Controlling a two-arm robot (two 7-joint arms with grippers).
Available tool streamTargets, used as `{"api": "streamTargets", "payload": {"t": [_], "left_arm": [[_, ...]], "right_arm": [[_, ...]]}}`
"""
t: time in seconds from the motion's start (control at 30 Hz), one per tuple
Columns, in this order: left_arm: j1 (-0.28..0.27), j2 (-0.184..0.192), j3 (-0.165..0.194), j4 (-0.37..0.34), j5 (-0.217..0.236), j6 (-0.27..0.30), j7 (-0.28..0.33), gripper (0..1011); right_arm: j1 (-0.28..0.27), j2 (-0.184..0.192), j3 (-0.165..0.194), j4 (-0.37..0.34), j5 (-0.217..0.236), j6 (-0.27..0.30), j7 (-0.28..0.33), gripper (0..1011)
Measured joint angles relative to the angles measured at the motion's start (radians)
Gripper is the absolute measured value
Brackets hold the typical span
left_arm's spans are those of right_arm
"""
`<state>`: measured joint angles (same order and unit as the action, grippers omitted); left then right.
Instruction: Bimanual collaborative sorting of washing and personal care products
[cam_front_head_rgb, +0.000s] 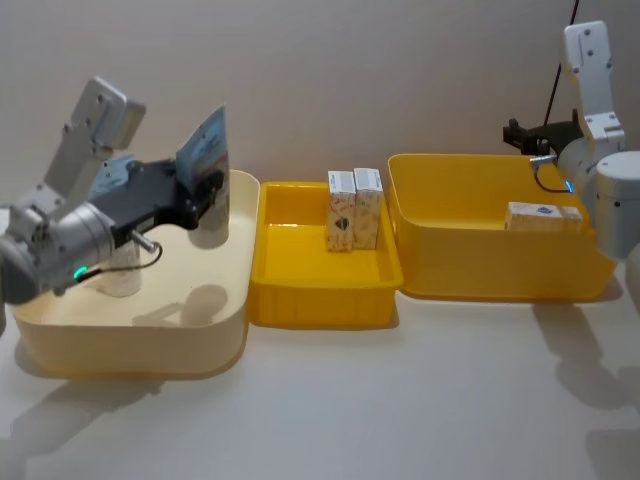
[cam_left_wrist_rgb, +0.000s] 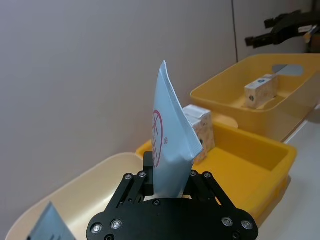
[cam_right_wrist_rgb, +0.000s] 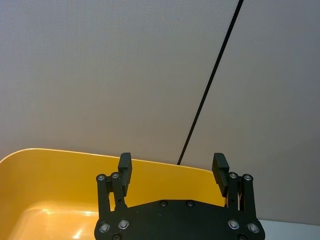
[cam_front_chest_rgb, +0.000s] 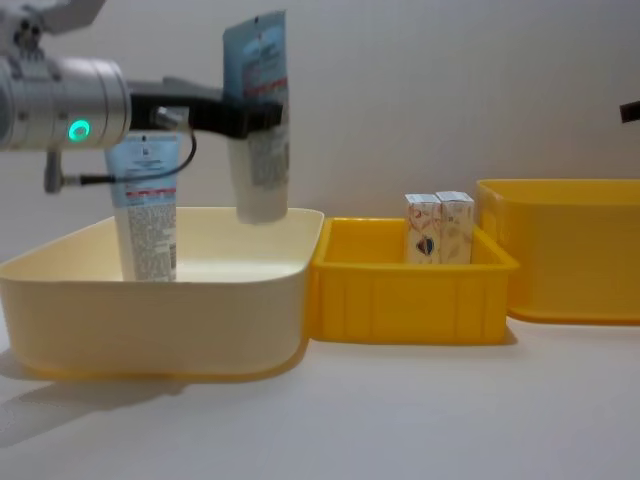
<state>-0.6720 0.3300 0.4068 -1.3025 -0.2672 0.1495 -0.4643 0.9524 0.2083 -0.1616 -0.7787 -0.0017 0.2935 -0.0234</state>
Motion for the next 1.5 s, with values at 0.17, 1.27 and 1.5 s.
{"api": "streamTargets", "payload": {"t": [0.17, 1.27, 1.5], "left_arm": [[-0.051, -0.001, 0.014, 0.011, -0.002, -0.017, -0.049, 290], [-0.326, -0.092, 0.115, 0.219, -0.027, -0.153, -0.258, 289], [-0.329, -0.091, 0.119, 0.22, -0.033, -0.151, -0.258, 289]], "right_arm": [[0.001, 0.0, -0.003, 0.002, -0.005, -0.006, 0.002, 1001], [-0.002, 0.025, -0.1, -0.031, -0.028, -0.245, 0.295, 1001], [-0.014, 0.034, -0.109, -0.055, -0.017, -0.251, 0.341, 1001]]}}
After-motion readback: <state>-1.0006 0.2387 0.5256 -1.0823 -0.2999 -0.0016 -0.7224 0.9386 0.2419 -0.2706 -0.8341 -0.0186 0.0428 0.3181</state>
